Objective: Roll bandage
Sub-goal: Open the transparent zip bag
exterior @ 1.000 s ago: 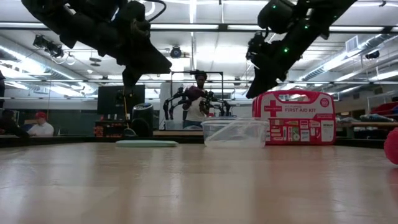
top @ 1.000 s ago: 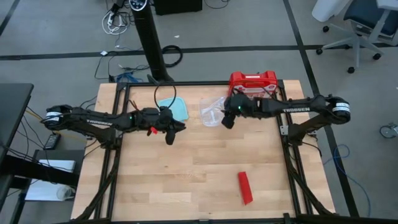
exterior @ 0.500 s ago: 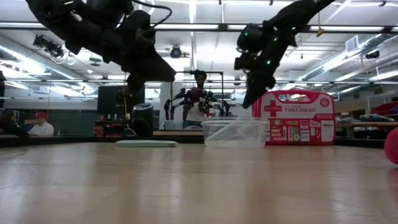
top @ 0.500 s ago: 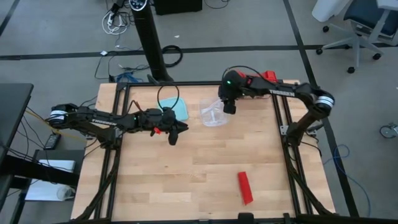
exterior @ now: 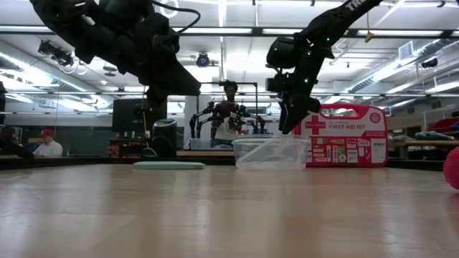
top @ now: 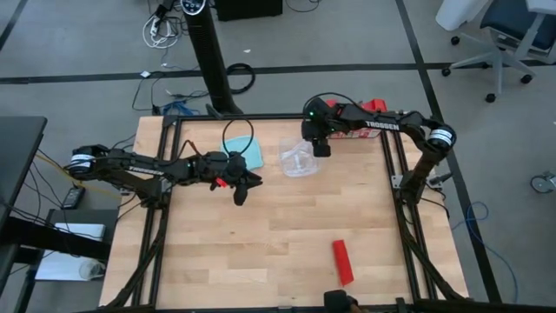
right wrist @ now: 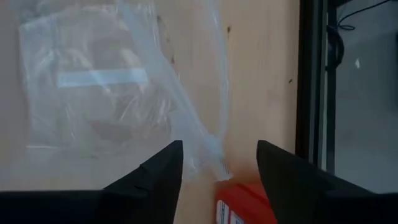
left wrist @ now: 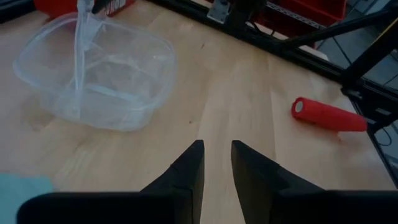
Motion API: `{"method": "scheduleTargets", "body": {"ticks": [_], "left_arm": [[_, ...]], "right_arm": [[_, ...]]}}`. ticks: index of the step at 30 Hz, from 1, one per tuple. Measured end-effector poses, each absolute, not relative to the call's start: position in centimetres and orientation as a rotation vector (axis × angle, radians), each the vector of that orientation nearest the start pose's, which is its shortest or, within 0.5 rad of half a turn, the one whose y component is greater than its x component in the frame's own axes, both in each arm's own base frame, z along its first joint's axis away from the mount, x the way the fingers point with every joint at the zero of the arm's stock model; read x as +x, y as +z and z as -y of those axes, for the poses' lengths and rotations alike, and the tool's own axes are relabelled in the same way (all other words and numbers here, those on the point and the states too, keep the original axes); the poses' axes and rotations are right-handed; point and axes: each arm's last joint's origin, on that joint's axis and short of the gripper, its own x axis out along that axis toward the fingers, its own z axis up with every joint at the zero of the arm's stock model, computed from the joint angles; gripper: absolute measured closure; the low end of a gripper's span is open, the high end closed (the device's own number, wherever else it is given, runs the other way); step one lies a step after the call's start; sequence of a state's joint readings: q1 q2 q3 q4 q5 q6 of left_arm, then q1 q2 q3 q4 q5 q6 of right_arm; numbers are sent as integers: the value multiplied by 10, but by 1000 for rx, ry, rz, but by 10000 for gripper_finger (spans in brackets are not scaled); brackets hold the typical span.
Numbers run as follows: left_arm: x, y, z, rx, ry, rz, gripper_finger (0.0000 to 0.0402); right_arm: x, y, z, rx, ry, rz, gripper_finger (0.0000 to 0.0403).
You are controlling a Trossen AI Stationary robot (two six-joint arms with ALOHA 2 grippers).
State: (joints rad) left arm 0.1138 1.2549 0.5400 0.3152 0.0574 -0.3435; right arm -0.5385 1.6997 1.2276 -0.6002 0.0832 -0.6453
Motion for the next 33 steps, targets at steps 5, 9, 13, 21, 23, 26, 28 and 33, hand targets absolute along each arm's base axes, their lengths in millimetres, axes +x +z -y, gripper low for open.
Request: {"method": "scheduleTargets", "body": {"ticks": [5, 9, 13, 21, 23, 26, 28, 33], "left_arm": [[250, 201, -27, -371, 123, -386, 316], [250, 201, -27, -373, 115, -387, 316], [250, 201, -26, -374, 106, -389, 316], [250, 202, -26, -364, 98, -390, 316], [250, 202, -26, -353, 96, -390, 316], [250, 202, -26, -352, 96, -390, 316], [250, 202, -26, -352, 96, -390, 316], [250, 202, -26, -353, 96, -390, 316]], "right_arm": [[297, 222, 178, -309, -159, -1166, 228], [297, 222, 177, -311, -152, -1163, 236], [297, 222, 177, -308, -150, -1162, 236], [293, 222, 184, -289, -150, -1155, 239], [293, 222, 184, -282, -142, -1151, 239], [293, 222, 183, -285, -135, -1149, 239], [295, 219, 183, -279, -129, -1154, 239], [298, 209, 176, -255, -116, -1218, 239]]}}
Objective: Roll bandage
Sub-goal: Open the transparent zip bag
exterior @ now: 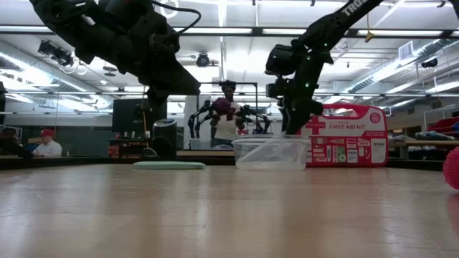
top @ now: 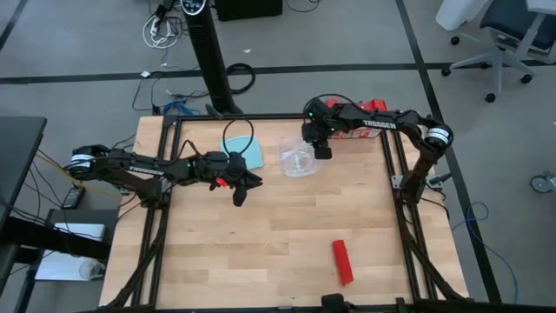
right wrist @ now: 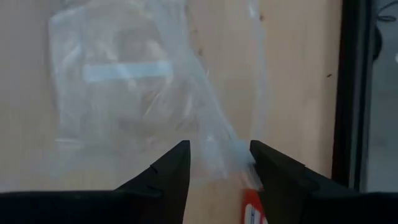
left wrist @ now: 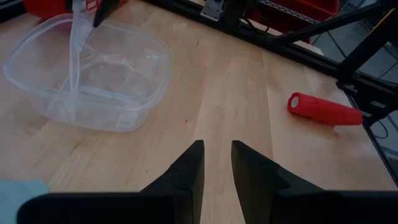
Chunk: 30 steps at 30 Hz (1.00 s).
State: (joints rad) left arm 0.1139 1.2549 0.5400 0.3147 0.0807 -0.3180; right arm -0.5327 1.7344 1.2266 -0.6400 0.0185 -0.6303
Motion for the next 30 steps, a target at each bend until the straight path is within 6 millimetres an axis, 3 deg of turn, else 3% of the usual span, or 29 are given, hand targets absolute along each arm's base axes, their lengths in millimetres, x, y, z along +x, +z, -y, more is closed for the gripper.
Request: {"method": "scheduleTargets", "body": {"ticks": [9, 20, 25, 30], "left_arm": [[250, 201, -26, -353, 96, -392, 316], [249, 201, -26, -356, 87, -404, 316], [249, 200, -26, -356, 87, -405, 316], [250, 203, -26, -354, 83, -381, 316]], "right_arm": [[302, 211, 176, -277, -151, -1187, 257], [301, 210, 174, -258, -145, -1207, 385], [300, 212, 167, -241, -149, -1232, 377], [300, 227, 157, -253, -168, -1179, 385]]}}
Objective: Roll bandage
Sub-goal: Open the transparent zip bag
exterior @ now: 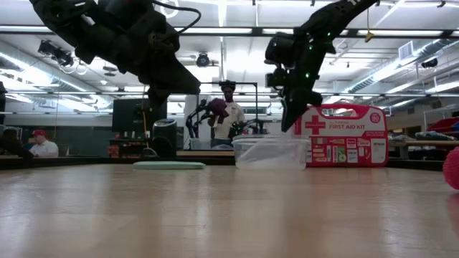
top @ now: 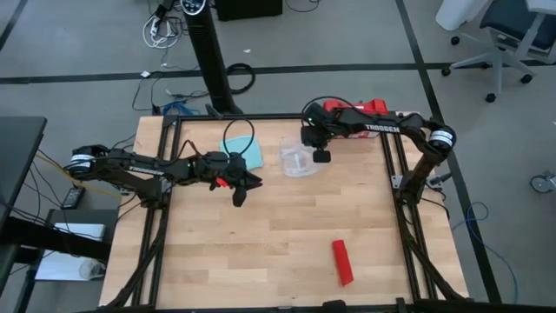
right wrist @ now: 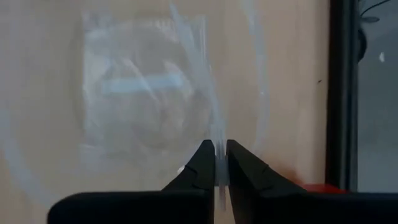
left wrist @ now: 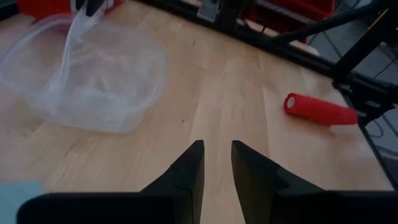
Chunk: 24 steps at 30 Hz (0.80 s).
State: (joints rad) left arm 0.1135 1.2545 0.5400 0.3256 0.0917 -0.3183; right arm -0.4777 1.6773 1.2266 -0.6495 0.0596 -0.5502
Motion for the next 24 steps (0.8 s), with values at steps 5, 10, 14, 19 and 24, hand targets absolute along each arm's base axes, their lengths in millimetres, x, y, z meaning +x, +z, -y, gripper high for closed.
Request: {"method": "scheduleTargets", "body": {"ticks": [5, 10, 14, 19, 24], "left_arm": [[252, 206, -26, -324, 72, -340, 316], [253, 209, -26, -293, 71, -314, 316], [254, 212, -28, -284, 115, -274, 316], [255, 217, -29, -320, 129, -219, 316], [262, 240, -26, -357, 70, -139, 316]], "right_arm": [[299, 250, 144, -242, -207, -1077, 385], [295, 277, 120, -234, -216, -973, 385], [286, 300, 100, -232, -246, -895, 385], [275, 324, 77, -241, -308, -800, 385], [272, 336, 46, -141, -269, -718, 384]]}}
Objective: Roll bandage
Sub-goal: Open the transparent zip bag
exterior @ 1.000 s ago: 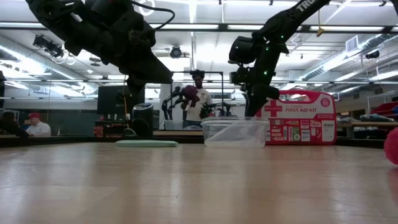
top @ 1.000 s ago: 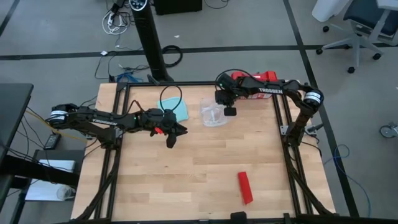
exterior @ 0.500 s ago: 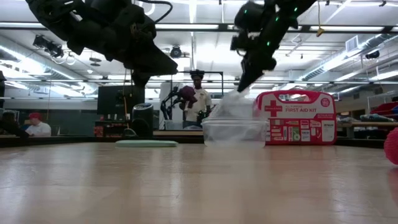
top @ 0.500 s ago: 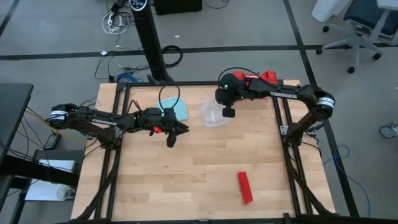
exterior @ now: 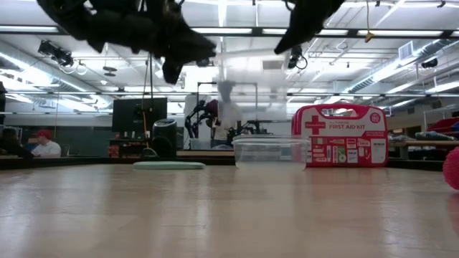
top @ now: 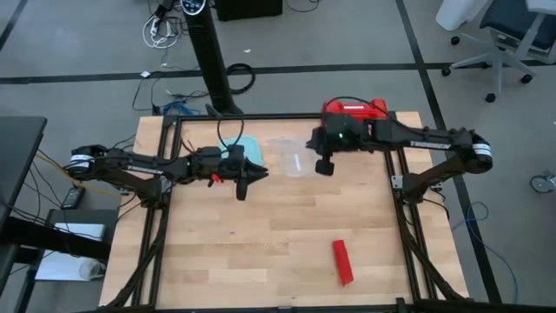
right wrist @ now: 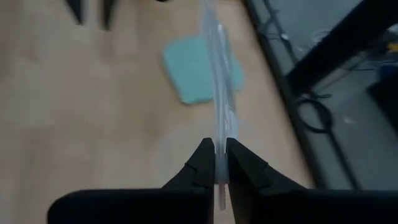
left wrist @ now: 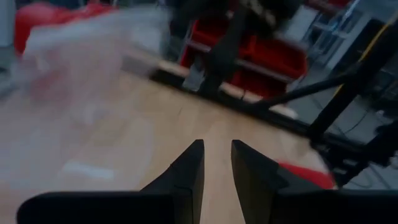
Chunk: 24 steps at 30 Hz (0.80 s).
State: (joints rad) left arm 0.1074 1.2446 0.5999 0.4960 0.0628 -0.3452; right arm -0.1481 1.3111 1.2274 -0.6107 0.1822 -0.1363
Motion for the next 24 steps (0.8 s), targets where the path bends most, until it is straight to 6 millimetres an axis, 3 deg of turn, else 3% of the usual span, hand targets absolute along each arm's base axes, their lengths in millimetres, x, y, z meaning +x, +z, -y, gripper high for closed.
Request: {"method": "scheduleTargets", "body": {"ticks": [6, 12, 19, 24], "left_arm": [[274, 271, -15, -222, 51, -209, 316], [278, 292, 3, -109, 69, -364, 316], [277, 292, 15, 34, 4, -399, 316], [281, 283, 14, 24, 31, -485, 316]], "right_arm": [[281, 324, 6, -41, -214, -769, 383], [294, 302, -20, 12, -292, -834, 383], [308, 282, -31, -44, -362, -869, 383], [316, 279, -37, -114, -386, -822, 383]]}}
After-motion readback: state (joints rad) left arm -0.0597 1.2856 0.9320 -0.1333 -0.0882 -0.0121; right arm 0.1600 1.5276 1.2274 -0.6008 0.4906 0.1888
